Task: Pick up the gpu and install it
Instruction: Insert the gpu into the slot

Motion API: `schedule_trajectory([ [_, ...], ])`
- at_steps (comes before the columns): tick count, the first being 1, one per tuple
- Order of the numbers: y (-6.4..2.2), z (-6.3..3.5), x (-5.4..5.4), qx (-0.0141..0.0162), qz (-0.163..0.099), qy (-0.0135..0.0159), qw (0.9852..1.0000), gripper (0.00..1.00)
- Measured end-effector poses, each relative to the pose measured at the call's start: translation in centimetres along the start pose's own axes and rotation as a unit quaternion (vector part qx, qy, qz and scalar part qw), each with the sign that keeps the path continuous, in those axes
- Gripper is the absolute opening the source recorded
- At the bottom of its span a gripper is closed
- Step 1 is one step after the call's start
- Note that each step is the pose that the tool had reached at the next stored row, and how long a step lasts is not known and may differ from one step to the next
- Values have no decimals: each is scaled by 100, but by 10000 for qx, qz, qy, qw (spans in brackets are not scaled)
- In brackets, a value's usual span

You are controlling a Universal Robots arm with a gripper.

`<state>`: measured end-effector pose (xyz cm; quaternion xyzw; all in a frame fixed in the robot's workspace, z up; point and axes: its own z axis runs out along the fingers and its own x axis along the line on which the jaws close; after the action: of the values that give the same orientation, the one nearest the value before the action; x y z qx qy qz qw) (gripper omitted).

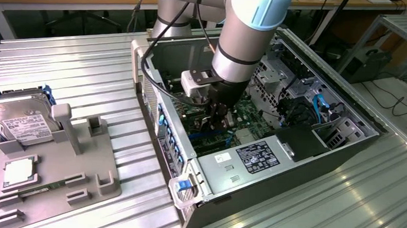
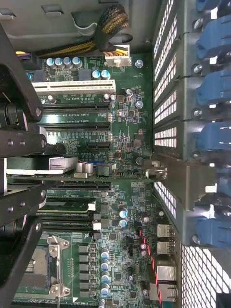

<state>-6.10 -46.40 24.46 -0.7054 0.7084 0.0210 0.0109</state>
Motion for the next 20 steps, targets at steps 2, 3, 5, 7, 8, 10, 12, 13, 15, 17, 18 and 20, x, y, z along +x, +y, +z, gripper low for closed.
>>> schedule_trajectory([
  [2,1,15,1,0,0,1,10000,27],
  [3,2,19,1,-1,0,2,10000,27],
  [5,2,20,1,-1,0,2,10000,27],
  [7,1,22,1,0,0,0,10000,27],
  [8,1,19,1,0,0,0,10000,27],
  [10,1,11,0,1,0,-2,10000,27],
  [12,2,9,0,1,0,-1,10000,27],
  [13,4,8,0,0,1,0,10000,27],
  [15,5,6,0,0,1,0,10000,27],
  [17,5,5,0,0,0,-1,10000,27],
  [18,5,5,0,0,0,-1,10000,27],
  [20,5,5,0,0,0,0,10000,27],
])
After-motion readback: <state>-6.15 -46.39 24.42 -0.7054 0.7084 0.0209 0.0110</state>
